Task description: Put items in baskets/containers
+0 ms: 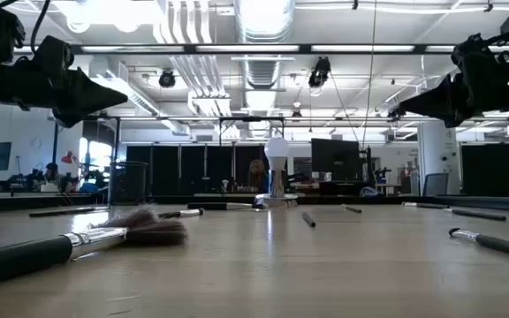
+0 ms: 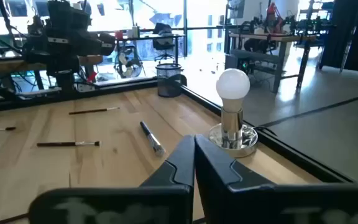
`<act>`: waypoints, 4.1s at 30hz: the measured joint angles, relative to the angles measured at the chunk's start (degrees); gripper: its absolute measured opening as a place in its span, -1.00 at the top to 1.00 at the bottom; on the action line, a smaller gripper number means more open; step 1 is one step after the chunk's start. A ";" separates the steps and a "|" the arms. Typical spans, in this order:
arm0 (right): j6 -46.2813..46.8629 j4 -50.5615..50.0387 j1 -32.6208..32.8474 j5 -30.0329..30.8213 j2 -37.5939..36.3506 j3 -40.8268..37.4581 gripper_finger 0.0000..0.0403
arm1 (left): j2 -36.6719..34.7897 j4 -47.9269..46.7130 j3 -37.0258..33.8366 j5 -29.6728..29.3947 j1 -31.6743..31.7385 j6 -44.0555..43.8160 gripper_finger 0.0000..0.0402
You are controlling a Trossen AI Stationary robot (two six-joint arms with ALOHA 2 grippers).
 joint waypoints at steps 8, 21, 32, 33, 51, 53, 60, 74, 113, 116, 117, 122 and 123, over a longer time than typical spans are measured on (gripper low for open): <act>0.02 -0.02 0.00 -0.01 -0.01 0.00 0.96 | 0.00 0.00 0.00 0.00 0.02 0.01 1.00; 0.03 -0.01 0.00 0.00 -0.02 0.00 0.96 | 0.00 0.00 0.00 0.00 0.02 0.00 1.00; -0.03 -0.01 0.00 0.00 -0.01 0.00 0.96 | 0.00 0.00 0.00 0.00 0.01 0.00 1.00; -0.03 -0.02 0.00 0.01 0.00 0.00 0.96 | 0.00 0.00 0.00 0.00 0.01 0.00 1.00; -0.75 3.44 0.00 0.00 0.00 0.00 0.96 | 0.00 0.00 0.00 0.00 0.02 0.00 1.00; -1.02 6.20 0.00 0.01 0.00 0.00 0.96 | 0.00 0.00 0.00 0.00 0.02 0.02 1.00; 1.65 16.88 0.00 0.03 0.00 0.03 0.96 | 0.00 0.00 0.00 0.00 0.02 0.00 1.00; 10.36 18.82 0.00 7.03 9.24 1.64 0.96 | 0.02 1.69 0.00 -1.70 0.04 -3.01 1.00; 39.16 -14.58 -13.99 5.37 94.94 49.14 0.47 | 8.94 7.69 0.00 5.83 -0.04 -11.30 1.00; 38.52 -14.51 -13.82 4.31 96.62 50.42 0.52 | 9.61 7.64 0.00 5.83 -0.04 -11.33 1.00; 38.45 -14.63 -13.75 4.40 97.01 50.59 0.54 | 9.81 7.67 0.00 5.81 -0.04 -11.33 1.00; 37.16 -14.68 -13.60 4.95 98.55 51.19 0.71 | 10.60 7.66 0.00 5.75 -0.04 -11.41 1.00; 36.82 -14.37 -13.60 5.03 98.63 51.15 0.76 | 10.77 7.49 0.00 5.75 -0.04 -11.41 1.00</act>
